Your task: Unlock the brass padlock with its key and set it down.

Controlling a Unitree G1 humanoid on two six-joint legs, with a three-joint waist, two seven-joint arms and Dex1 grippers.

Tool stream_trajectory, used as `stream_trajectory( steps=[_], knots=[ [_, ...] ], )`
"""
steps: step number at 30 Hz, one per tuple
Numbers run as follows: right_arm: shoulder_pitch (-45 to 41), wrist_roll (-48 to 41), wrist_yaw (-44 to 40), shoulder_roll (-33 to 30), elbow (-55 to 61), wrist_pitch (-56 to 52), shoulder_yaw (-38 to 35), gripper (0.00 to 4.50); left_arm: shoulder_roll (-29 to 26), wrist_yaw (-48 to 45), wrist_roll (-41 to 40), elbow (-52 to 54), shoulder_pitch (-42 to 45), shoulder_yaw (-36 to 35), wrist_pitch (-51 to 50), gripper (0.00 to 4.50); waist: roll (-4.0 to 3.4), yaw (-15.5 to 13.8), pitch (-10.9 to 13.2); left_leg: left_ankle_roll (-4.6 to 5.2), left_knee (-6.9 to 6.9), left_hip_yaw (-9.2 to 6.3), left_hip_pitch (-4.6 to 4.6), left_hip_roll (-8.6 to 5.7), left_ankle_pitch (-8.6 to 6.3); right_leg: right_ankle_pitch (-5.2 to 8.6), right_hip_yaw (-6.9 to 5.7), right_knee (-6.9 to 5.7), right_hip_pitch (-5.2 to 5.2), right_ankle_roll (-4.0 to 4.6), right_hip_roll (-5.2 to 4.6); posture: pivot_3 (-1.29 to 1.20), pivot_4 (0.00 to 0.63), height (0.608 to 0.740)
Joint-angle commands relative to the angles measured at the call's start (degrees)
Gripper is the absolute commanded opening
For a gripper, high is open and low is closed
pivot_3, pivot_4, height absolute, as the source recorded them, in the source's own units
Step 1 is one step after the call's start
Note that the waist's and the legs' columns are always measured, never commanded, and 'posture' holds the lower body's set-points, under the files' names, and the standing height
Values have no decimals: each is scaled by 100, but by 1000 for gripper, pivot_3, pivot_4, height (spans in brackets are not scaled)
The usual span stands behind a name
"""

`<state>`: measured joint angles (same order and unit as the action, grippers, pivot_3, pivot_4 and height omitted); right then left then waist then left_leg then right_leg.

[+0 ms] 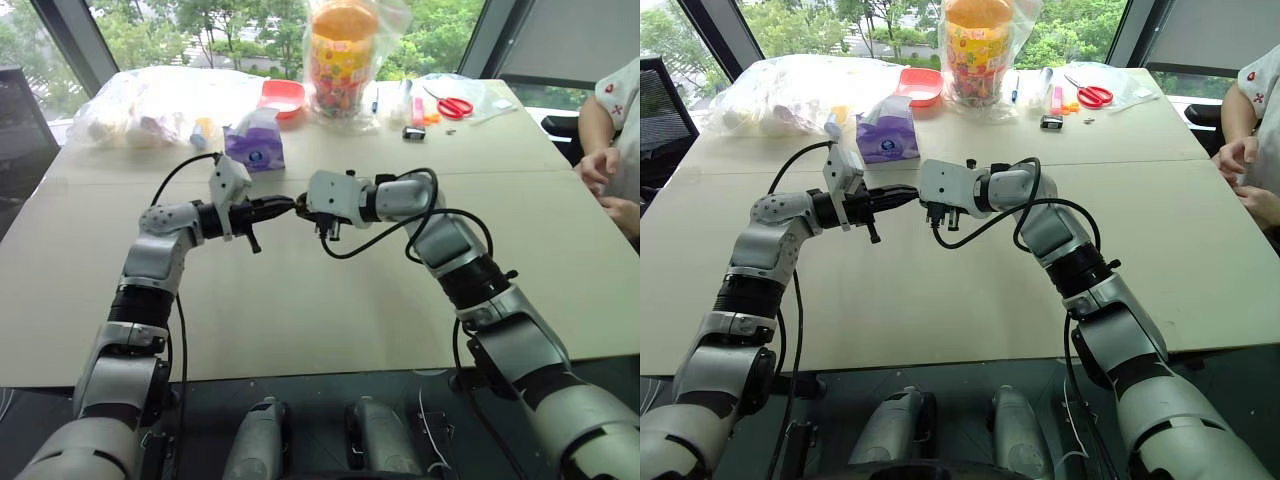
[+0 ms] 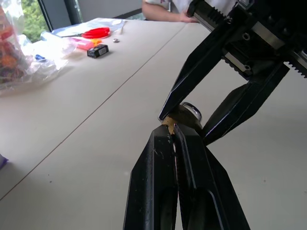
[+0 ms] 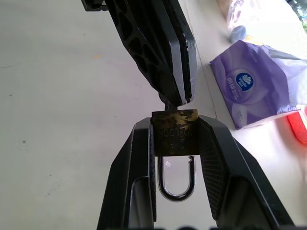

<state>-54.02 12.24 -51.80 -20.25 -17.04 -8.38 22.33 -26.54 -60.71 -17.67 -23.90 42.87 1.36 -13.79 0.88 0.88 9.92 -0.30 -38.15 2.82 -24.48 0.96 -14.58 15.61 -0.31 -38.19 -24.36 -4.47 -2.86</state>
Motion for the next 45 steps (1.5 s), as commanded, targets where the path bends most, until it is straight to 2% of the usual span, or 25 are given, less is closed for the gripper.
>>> stream_trajectory(
  steps=[1, 2, 5, 8, 19, 22, 25, 32, 34, 35, 38, 40, 43, 45],
  knots=[
    [-244, 105, 218, -23, 335, 581, -73, 661, -153, 13, -1070, -72, 320, -544, -2498, 116, 0, 24, 0, 0, 0, -1, 0, 0, 0, 0, 0, -1, 0, 0, 2, 0, 150, 740],
    [-243, 141, 244, -23, 346, 644, -63, 661, -154, -3, -1251, -79, 382, -674, -2728, 116, 0, 38, 0, 0, -1, -1, 0, 1, 0, 0, 1, -1, 0, -1, 5, 0, 150, 740],
    [-251, 192, 288, -5, 327, 742, -59, 661, -254, -161, -1411, 136, 408, -672, -3083, 882, 0, 49, 0, 0, 0, -2, 2, 6, 0, 0, 2, -1, 0, -1, 10, 0, 150, 740],
    [-247, 231, 306, -3, 310, 793, -54, 661, -224, 17, -1236, 236, 358, -576, -2932, 2137, 0, 26, 0, -2, 0, -3, 2, 6, 1, 0, 2, -1, 0, -1, 9, 0, 150, 740],
    [-198, 289, 293, 2, 348, 811, -30, 661, 47, 261, -1352, 125, 544, -697, -2976, 2137, 0, 4, 0, -2, -2, -2, 1, 4, 1, 0, 4, -2, 1, -1, 5, 0, 150, 740],
    [-187, 299, 293, 12, 377, 797, -21, 661, 115, 276, -1256, 56, 585, -621, -2932, 1347, 0, 4, 0, -2, -2, -2, 1, 4, 1, 0, 4, -1, 1, -1, 5, 0, 150, 740],
    [-172, 312, 292, 22, 415, 769, -25, 661, 155, 265, -1187, 51, 581, -540, -2888, 46, 0, 4, 0, -2, -2, -2, 1, 4, 1, 0, 4, -1, 1, -1, 5, 0, 150, 740],
    [-115, 302, 277, -14, 500, 668, -59, 661, 159, 256, -1071, -22, 559, -523, -2773, 46, 0, 5, 0, -2, -2, -2, 1, 4, 1, 0, 5, -2, 1, -1, 5, 0, 150, 740],
    [-69, 224, 204, -51, 578, 542, -109, 1714, 173, 272, -1139, -49, 567, -599, -2787, 0, 0, 5, 0, -2, -2, -2, 1, 4, 1, 0, 5, -2, 1, -1, 5, 0, 150, 740],
    [-29, 247, 286, -92, 647, 451, -181, 2075, 189, 257, -1223, -43, 564, -670, -2829, 0, 0, 4, 0, -2, -2, -2, 1, 4, 1, 0, 5, -1, 1, -1, 5, 0, 150, 740],
    [333, -26, 43, -402, 1271, -210, -503, 3528, 203, 123, -1447, -8, 514, -830, -2919, 0, 1, -30, 0, -2, -2, -3, 0, 3, 1, 0, 5, -1, 1, -1, 4, 0, 150, 740],
    [658, -643, -282, -503, 2007, -1429, -878, 4457, 191, -14, -1536, 33, 450, -895, -2823, 0, 1, -32, 0, -1, -3, -4, -2, 1, 0, 0, 5, 4, 4, -1, 2, 0, 150, 740],
    [856, -1683, -167, -281, 2891, -3167, -1770, 4457, 162, -336, -1830, 344, 344, -935, -3039, 0, 1, -23, 0, 1, -3, -3, -1, 2, 0, 0, 6, 4, 6, -1, -2, 0, 150, 740],
    [859, -1949, 173, -83, 3077, -3723, -2129, 4457, 143, -523, -1996, 564, 294, -893, -3213, 0, 1, 21, 0, 0, -3, -3, 4, 5, 0, -1, 8, 0, 6, 1, -2, 0, 150, 740]
  ],
)
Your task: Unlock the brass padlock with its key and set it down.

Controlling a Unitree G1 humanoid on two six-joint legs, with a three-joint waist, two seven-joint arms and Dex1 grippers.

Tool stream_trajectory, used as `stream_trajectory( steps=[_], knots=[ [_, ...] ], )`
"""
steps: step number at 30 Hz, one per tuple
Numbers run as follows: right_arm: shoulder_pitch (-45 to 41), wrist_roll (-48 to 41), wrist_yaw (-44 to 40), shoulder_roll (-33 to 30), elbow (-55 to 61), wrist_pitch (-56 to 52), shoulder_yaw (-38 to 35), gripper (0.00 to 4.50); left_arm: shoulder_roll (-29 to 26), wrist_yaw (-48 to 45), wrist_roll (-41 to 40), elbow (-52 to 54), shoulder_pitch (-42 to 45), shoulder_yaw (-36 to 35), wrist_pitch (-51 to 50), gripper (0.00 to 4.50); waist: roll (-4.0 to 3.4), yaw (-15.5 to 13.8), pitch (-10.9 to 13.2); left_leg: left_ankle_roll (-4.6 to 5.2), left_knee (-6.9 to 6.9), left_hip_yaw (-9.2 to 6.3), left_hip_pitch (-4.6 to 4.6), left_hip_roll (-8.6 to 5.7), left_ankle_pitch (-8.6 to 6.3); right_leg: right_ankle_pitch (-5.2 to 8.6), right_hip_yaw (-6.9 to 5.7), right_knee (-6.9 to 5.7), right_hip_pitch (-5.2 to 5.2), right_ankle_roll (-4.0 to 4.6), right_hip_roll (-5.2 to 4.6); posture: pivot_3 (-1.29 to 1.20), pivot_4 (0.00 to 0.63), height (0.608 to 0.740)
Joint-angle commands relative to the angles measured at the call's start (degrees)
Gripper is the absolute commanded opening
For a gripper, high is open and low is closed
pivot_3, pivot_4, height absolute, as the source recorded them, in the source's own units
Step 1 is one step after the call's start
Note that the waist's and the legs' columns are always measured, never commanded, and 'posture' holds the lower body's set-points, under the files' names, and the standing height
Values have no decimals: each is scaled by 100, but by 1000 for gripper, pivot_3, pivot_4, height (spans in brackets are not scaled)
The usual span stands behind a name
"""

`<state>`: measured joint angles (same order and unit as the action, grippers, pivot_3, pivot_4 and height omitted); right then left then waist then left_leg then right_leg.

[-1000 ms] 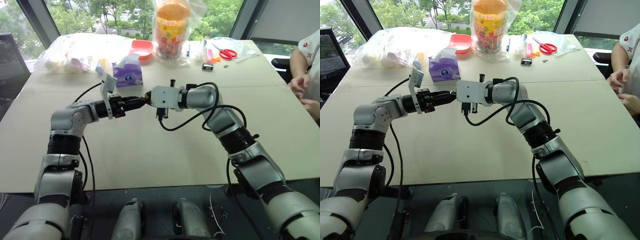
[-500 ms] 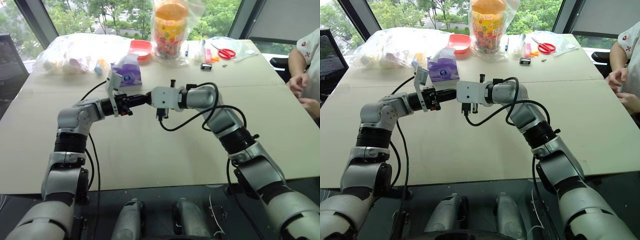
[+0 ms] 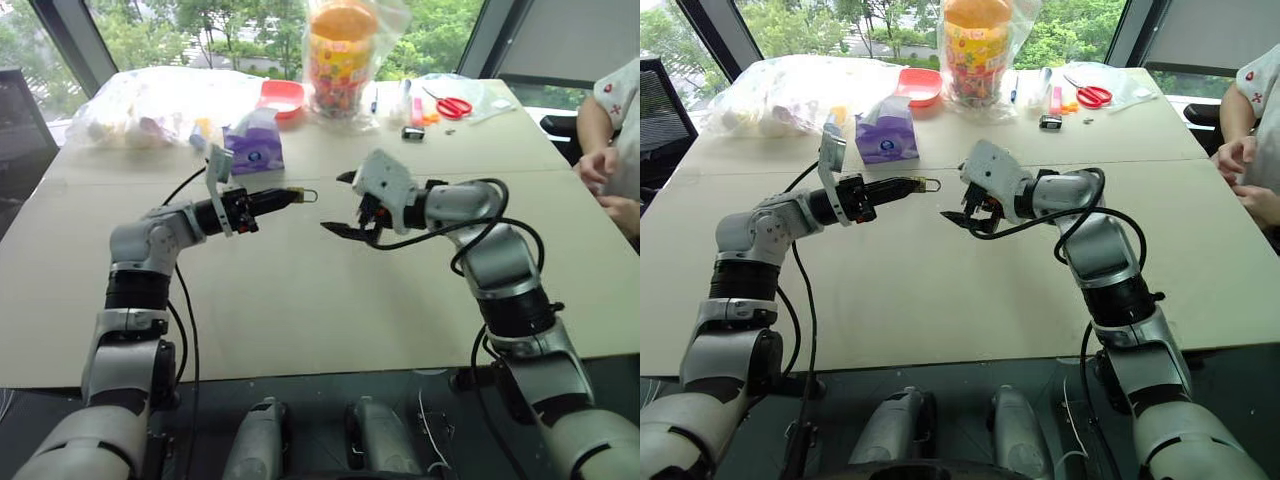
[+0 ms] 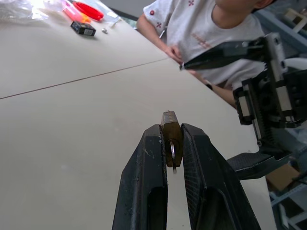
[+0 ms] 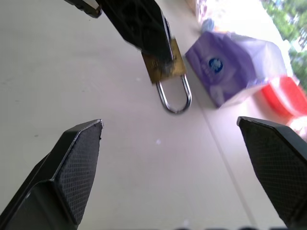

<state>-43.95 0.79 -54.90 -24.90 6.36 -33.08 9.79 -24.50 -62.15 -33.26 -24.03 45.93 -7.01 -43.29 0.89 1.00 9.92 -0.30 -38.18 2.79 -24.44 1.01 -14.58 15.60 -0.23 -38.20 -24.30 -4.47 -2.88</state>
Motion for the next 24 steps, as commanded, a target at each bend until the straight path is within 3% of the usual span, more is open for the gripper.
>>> stream_trajectory(
  steps=[1, 9, 24],
  knots=[
    [-146, -844, 587, 420, 772, -1361, -918, 4457, -60, -430, -438, 621, -21, -18, -262, 0, 0, 7, 0, -2, 0, -1, 4, 3, 1, -2, 0, -2, 0, 3, 9, 0, 150, 740],
    [-193, -1142, 1166, 459, 745, -1603, -798, 4457, -102, -656, -359, 763, -17, 232, -243, 0, 0, -23, 0, -3, 0, 0, 1, 4, 2, -3, 2, 0, -1, 6, 13, 0, 150, 740],
    [7, -1351, 1311, 183, 403, -1358, -542, 4457, -215, -607, -662, 1022, -92, -46, -557, 0, 0, -26, 0, -3, 0, -1, 0, 4, 2, -3, 2, 1, -1, 5, 15, 0, 150, 740]
  ],
)
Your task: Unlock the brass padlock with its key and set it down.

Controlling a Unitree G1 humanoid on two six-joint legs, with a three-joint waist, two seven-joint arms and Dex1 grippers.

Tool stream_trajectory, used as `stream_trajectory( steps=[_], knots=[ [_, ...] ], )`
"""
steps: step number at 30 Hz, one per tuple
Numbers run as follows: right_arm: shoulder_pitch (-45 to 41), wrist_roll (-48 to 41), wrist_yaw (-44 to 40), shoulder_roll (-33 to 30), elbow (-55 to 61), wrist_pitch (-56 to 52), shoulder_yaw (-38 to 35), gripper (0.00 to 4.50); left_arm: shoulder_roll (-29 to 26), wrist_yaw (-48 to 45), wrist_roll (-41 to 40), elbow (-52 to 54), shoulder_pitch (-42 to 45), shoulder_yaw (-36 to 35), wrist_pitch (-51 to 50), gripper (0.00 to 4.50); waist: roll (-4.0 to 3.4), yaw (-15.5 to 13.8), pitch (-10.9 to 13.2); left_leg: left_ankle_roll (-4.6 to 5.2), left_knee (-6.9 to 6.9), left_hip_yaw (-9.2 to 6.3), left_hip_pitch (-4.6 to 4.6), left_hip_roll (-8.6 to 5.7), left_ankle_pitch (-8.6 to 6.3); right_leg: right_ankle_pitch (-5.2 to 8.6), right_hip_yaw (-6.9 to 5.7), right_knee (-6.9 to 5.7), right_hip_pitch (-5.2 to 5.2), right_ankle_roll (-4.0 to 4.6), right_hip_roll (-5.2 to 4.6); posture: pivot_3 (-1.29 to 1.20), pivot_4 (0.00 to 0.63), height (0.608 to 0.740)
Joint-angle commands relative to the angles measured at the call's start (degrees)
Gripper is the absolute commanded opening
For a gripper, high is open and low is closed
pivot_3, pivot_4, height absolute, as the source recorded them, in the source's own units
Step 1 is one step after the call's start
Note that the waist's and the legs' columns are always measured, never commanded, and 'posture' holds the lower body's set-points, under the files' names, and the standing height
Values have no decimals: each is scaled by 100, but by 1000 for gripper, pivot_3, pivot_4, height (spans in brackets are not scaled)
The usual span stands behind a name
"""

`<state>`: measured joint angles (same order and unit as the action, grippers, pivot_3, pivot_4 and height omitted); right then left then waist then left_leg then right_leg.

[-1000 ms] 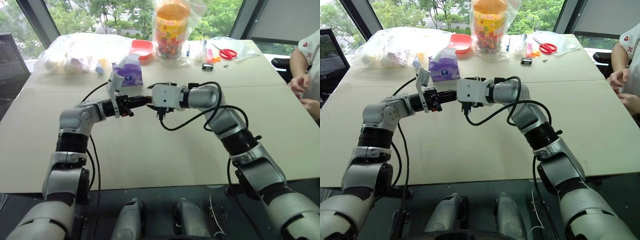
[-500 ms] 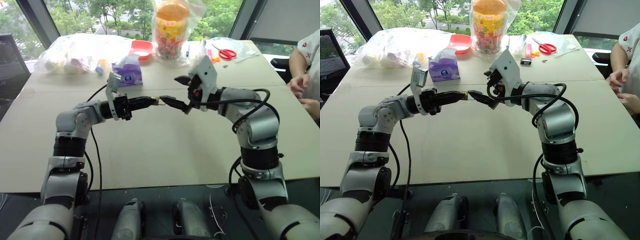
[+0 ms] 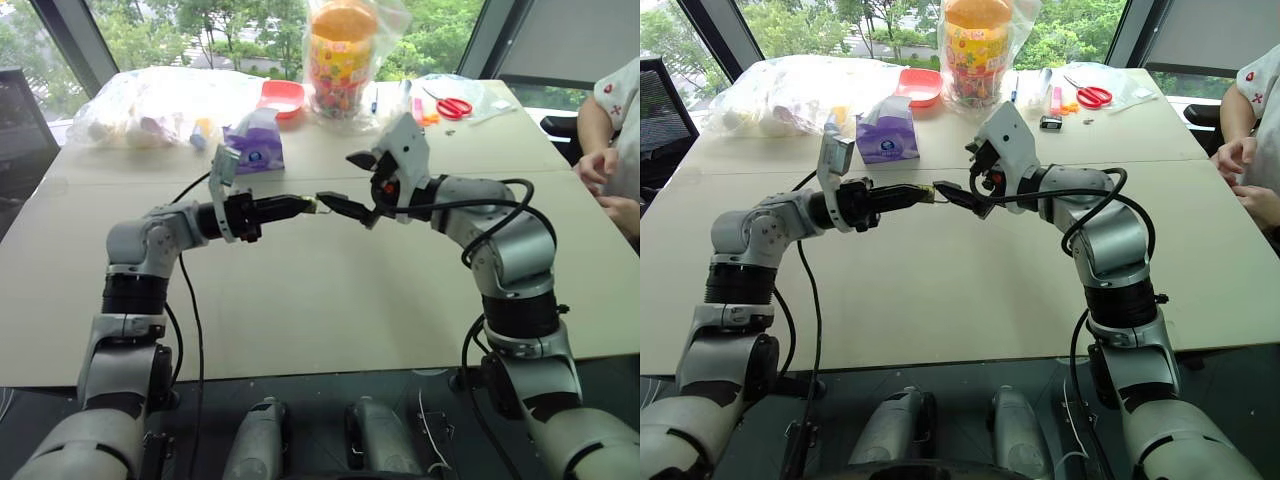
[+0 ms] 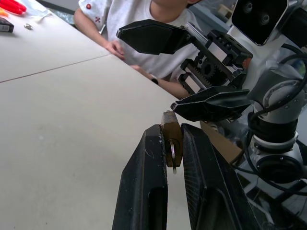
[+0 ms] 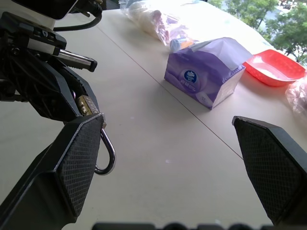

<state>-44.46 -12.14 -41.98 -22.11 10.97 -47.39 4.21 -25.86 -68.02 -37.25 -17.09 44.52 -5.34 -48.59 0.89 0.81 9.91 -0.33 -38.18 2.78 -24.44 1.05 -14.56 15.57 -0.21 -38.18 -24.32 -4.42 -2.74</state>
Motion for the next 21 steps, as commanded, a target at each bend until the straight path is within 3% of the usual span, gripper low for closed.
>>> stream_trajectory(
  steps=[1, 14, 18, 21],
  knots=[
    [81, -68, 19, -115, -80, 91, 28, 4457, -81, 1, -283, 341, 45, -227, -34, 0, 0, -9, 0, 0, 0, 0, -1, 0, 0, 0, 0, 0, 0, 0, -1, 0, 150, 740],
    [211, -69, 32, -334, -169, 222, 122, 4457, -71, 144, -251, 337, 4, -130, 26, 0, 0, 1, 0, 0, 0, 0, -1, 0, 0, 0, 0, 1, 0, 0, 1, 0, 150, 740],
    [635, 559, -281, -1320, -283, 974, 482, 4457, 234, 605, -47, 0, -5, 34, -22, 0, 1, -80, 0, 2, -1, -1, -4, -7, -1, 1, 0, 7, 3, -1, -4, 0, 150, 740],
    [1029, 422, -751, -1902, 111, 1010, 529, 4457, 607, 980, 204, -312, -2, 263, 7, 0, 3, -113, 0, 17, -3, 5, -4, -14, -2, 0, 2, 16, 8, -4, -9, 0, 150, 740]
  ],
)
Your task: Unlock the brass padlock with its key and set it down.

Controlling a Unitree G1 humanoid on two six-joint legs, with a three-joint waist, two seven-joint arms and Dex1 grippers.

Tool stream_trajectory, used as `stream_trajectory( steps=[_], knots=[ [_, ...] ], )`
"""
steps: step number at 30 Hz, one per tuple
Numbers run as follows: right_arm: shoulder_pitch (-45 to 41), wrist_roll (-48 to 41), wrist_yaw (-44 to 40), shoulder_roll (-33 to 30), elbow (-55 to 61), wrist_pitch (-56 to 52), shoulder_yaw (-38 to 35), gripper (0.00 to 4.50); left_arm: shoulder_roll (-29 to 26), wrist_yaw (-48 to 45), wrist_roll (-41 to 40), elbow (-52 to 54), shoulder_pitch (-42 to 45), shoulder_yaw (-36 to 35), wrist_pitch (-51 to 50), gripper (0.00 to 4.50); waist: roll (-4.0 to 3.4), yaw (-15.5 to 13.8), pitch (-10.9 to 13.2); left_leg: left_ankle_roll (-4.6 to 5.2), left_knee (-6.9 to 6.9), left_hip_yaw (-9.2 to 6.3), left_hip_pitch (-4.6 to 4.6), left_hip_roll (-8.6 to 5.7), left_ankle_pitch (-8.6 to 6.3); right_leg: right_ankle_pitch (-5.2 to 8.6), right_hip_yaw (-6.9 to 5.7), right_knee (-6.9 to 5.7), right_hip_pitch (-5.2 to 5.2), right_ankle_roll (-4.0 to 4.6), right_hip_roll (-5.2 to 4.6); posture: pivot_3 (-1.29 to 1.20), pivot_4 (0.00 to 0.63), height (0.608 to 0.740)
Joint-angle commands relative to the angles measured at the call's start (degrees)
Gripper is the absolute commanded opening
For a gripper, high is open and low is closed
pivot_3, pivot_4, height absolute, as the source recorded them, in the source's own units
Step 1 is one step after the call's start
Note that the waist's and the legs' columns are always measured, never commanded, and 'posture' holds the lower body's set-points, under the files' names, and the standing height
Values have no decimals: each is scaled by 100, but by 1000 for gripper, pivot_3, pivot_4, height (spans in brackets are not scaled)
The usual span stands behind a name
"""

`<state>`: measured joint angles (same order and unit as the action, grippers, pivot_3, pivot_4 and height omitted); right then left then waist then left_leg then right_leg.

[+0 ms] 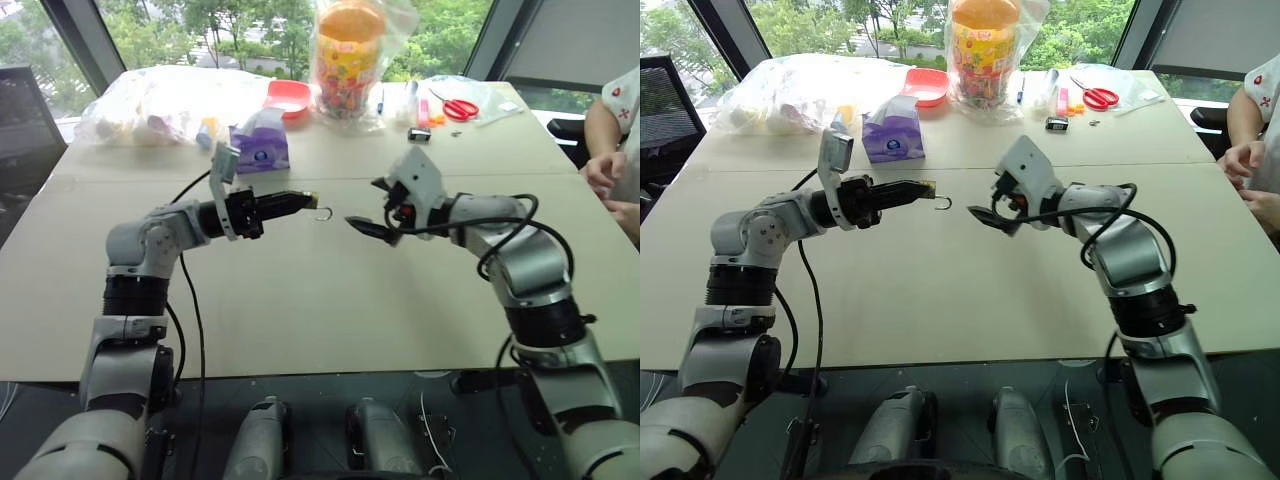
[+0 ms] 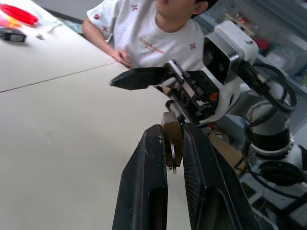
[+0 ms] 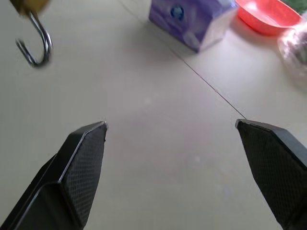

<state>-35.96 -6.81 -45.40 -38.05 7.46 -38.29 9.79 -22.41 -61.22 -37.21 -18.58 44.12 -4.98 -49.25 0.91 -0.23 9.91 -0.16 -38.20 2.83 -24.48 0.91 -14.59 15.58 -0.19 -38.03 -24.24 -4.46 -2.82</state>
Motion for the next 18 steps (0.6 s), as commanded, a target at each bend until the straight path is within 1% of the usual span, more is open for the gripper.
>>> stream_trajectory(
  steps=[1, 4, 9, 11, 13, 15, 16, 18],
  knots=[
    [297, -317, -562, -420, 708, -77, -106, 4457, 405, 415, 336, -325, 55, 342, 110, 0, 1, -11, 0, 1, 0, 0, 0, 0, -1, 0, 1, 1, 0, -1, 0, 0, 150, 740],
    [558, -722, -817, -648, 1384, -471, -245, 4457, 779, 723, 758, -990, 208, 619, 301, 0, 2, 2, 1, 1, 0, -2, 2, 4, -1, -1, 1, -1, 0, -3, 6, 0, 150, 740],
    [794, -735, -686, -831, 1936, -761, -145, 4457, 1333, 957, 904, -2142, 675, 455, 533, 0, 4, 37, 2, 1, -1, -7, 3, 7, 0, -2, 0, -6, -1, -2, 15, 0, 150, 740],
    [814, -717, -551, -803, 2008, -849, -128, 4457, 1447, 1088, 1084, -2631, 893, 456, 751, 0, 5, 23, 2, 1, -2, -9, 2, 6, 0, -1, 0, -4, 0, -2, 14, 0, 150, 740],
    [840, -702, -467, -802, 2064, -886, -100, 4457, 1450, 1058, 1258, -2990, 1052, 503, 913, 0, 5, 14, 2, 1, -3, -7, 2, 3, 0, -1, 0, -3, 0, -3, 10, 0, 150, 740],
    [859, -668, -399, -815, 2094, -899, -56, 4500, 1409, 957, 1380, -3251, 1176, 540, 931, 963, 5, 17, 2, 2, -2, -5, 1, 3, -1, -1, 1, 0, -1, -3, 10, 0, 150, 740],
    [865, -664, -377, -820, 2096, -900, -45, 4500, 1387, 896, 1450, -3327, 1213, 574, 961, 1181, 5, 16, 2, 2, -1, -5, 1, 3, -1, -1, 1, -1, -2, -3, 11, 0, 150, 740],
    [868, -657, -332, -819, 2079, -893, -26, 4500, 1272, 861, 1693, -3386, 1233, 713, 1122, 2007, 5, 5, 2, 2, 0, -6, 1, 4, -1, -1, 0, -1, -3, -3, 13, 0, 150, 740]
  ],
)
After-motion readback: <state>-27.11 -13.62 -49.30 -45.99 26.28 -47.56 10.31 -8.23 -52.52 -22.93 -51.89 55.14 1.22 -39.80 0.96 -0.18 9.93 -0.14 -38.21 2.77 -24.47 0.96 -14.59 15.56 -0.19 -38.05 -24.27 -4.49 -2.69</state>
